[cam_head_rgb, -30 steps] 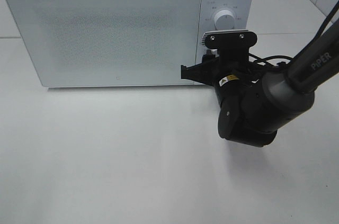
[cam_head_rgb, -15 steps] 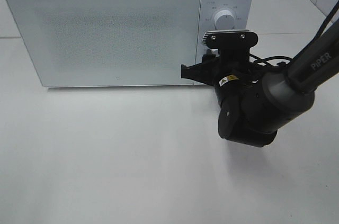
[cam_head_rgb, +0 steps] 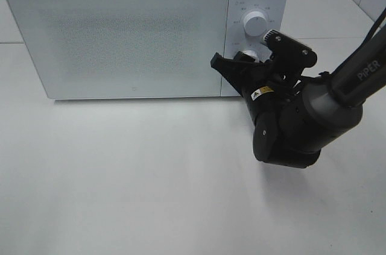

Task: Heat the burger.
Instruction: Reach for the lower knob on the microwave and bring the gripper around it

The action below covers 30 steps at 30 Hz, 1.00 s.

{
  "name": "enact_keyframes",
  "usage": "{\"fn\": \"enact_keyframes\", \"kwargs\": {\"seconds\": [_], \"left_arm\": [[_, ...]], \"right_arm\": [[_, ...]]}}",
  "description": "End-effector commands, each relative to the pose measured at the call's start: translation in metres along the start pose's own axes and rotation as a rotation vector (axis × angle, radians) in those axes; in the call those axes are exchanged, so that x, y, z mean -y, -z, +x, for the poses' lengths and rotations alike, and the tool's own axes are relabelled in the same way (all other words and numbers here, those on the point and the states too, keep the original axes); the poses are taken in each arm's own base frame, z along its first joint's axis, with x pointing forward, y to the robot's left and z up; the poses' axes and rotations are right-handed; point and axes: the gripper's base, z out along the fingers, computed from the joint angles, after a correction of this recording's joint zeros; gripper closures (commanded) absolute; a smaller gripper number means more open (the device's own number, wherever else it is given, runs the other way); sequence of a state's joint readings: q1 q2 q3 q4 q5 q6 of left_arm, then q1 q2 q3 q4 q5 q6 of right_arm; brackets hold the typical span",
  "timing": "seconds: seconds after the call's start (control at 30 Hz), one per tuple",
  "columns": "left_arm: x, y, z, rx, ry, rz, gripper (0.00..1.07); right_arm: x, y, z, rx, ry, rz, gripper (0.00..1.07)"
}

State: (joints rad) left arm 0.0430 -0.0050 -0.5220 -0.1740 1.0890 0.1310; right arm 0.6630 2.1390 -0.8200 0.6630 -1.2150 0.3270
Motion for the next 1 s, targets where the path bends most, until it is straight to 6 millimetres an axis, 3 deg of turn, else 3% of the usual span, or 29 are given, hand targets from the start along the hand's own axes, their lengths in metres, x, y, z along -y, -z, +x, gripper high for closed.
{"fn": "enact_keyframes", "kwargs": {"seconds": [0.03,0.5,1.0], "left_arm": [[0.0006,0.0023,0.0006,0.030,0.002,-0.001,0.09],[0.0006,0.0023,0.0006,0.030,0.002,-0.001,0.09],[0.0006,0.0023,0.0006,0.030,0.002,-0.001,0.09]], "right_arm": [[-0.0277,-0.0009,-0.0154,0.089,-0.230,-0.228,1.07],[-0.0244,-0.0001,-0.0239,0.116,-0.871,-0.260,1.07],[-0.0211,-0.0004,-0.0250,0.127,-1.038,-0.245,1.07]]}}
